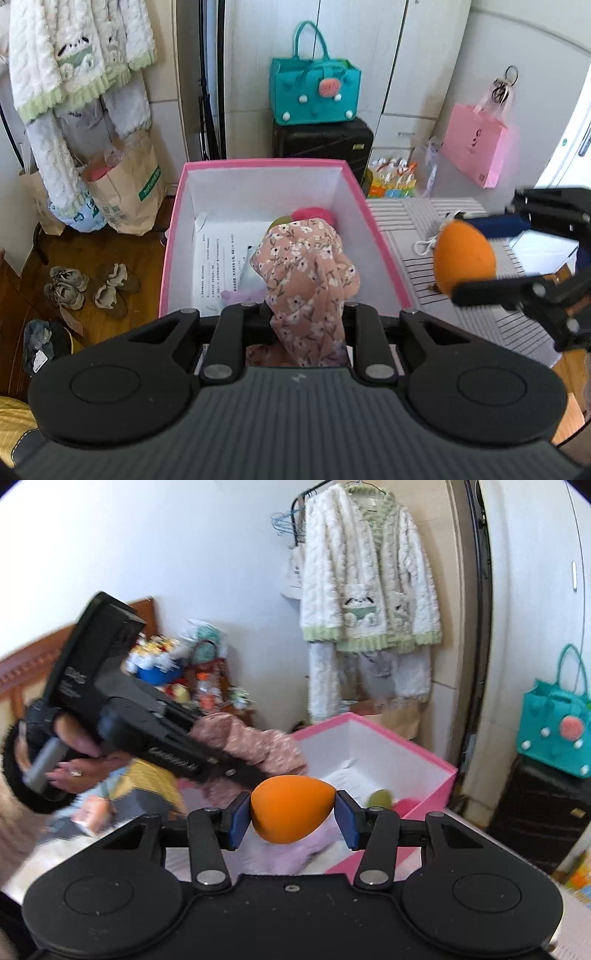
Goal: Organize soft objects
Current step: 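Lift and carry the sponge with the right gripper while the left gripper carries the scrunchie over the box, then open the left gripper to drop the scrunchie while the right gripper drops the sponge into the box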
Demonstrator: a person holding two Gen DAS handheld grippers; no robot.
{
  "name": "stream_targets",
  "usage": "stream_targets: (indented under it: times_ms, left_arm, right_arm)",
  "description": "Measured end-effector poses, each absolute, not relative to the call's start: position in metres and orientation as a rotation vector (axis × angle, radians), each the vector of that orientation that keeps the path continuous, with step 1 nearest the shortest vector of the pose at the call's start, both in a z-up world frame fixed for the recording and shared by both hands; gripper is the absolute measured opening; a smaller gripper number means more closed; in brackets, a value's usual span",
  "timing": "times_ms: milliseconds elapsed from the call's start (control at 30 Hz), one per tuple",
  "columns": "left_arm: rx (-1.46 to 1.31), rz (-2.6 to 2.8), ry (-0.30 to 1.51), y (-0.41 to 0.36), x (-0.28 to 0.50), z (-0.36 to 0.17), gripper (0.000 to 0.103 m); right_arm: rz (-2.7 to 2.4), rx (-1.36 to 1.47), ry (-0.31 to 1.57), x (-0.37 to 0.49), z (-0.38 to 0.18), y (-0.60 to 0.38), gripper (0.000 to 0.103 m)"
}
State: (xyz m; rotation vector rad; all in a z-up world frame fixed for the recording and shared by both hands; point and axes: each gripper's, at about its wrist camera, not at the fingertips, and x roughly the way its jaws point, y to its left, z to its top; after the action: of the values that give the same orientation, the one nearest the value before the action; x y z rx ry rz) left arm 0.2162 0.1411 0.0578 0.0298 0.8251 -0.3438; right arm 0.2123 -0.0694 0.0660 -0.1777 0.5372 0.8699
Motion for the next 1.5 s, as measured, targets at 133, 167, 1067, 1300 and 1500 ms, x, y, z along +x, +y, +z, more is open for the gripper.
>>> stream_targets:
  times_ms: [133,167,1067,1300,1500]
  left_arm:
    - [0.034,-0.34,0.86,0.142,0.237,0.045,0.02]
    - [0.042,-0.338,0.867,0.142,0.244,0.042,0.02]
    - [0.09,-0.206,0.96,0.139,0.347,0.001,0.037]
    - [0.096,-0.196,0.897,0.14,0.344,0.009,0.034]
    - [0.076,-0.201,0.884,0.146,0.336,0.019,0.036]
  right_arm:
    - [0.823,-0.268,0.543,0.236,0.056,-0.053,0.054]
    - [0.821,-0.286,0.542,0.242,0.054,-0.048,0.054]
    - [0.817,-0.294,0.841,0.348,-0.008,0.007,0.054]
    - [0.808,-0.279,0.861,0.351,-0.008,0.013,0.054]
    - [0.799,-0.239,0.895,0.36,-0.011,0.019,0.057]
